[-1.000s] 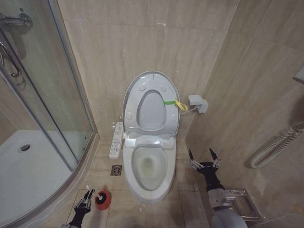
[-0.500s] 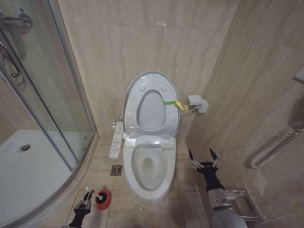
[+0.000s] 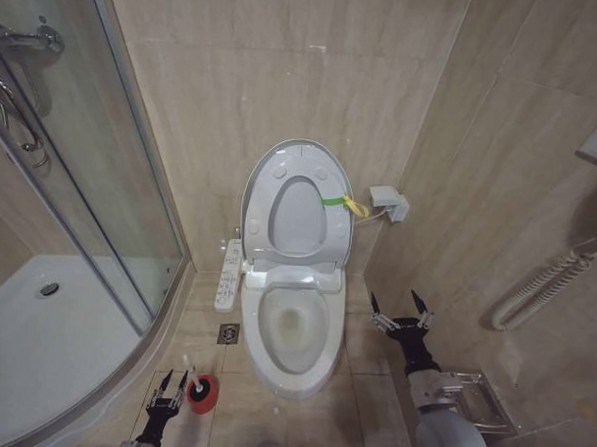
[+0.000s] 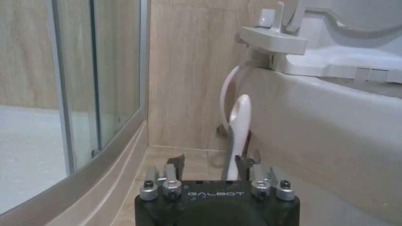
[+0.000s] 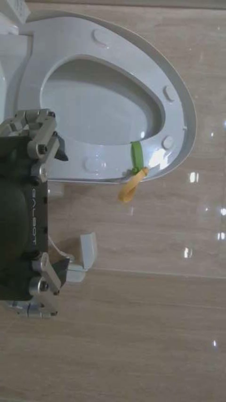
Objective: Open the toilet lid, clean the toilet bowl with a toilet brush, close the toilet lid, and flush.
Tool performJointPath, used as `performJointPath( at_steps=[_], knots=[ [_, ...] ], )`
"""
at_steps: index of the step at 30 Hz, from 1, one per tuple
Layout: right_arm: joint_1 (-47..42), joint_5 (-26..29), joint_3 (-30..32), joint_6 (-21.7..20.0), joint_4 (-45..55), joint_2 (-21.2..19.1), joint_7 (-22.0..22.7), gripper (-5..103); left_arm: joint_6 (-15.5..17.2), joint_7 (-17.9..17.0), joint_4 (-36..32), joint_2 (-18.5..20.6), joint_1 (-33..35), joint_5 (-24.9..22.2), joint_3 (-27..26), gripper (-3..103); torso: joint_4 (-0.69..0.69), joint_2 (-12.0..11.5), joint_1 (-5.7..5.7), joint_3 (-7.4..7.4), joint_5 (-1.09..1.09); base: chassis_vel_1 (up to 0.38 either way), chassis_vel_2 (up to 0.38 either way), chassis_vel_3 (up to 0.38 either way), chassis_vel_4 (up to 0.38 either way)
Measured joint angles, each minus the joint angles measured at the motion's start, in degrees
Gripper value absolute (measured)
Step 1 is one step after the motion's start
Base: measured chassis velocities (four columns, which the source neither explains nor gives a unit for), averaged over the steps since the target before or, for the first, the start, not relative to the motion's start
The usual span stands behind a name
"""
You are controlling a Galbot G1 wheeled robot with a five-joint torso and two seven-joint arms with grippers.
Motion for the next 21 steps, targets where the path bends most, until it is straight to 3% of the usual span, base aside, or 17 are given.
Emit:
performJointPath(
  at_steps=[3,4,11,12,21],
  knots=[
    [0.00,0.00,0.00,0.00,0.00,0.00,0.00,100,0.00,-0.10,-0.50,0.00,0.36,0.02,0.01,41,0.00,0.00,0.00,0.00,0.00,0.000,0.000,0.000,0.000],
    [0.00,0.00,0.00,0.00,0.00,0.00,0.00,100,-0.01,-0.33,-1.05,0.00,0.68,0.03,0.03,68,0.00,0.00,0.00,0.00,0.00,0.000,0.000,0.000,0.000],
    [0.00,0.00,0.00,0.00,0.00,0.00,0.00,100,-0.02,-0.81,-2.79,-0.02,2.13,0.02,-0.02,68,0.00,0.00,0.00,0.00,0.00,0.000,0.000,0.000,0.000],
    [0.00,0.00,0.00,0.00,0.00,0.00,0.00,100,-0.02,-1.01,-3.46,-0.09,2.58,0.00,-0.05,95,0.00,0.00,0.00,0.00,0.01,0.000,0.000,0.000,0.000],
    [0.00,0.00,0.00,0.00,0.00,0.00,0.00,100,-0.03,-3.79,-11.68,-0.62,7.19,-0.01,-0.27,100,0.00,0.00,0.00,0.00,0.00,0.000,0.000,0.000,0.000]
  ],
)
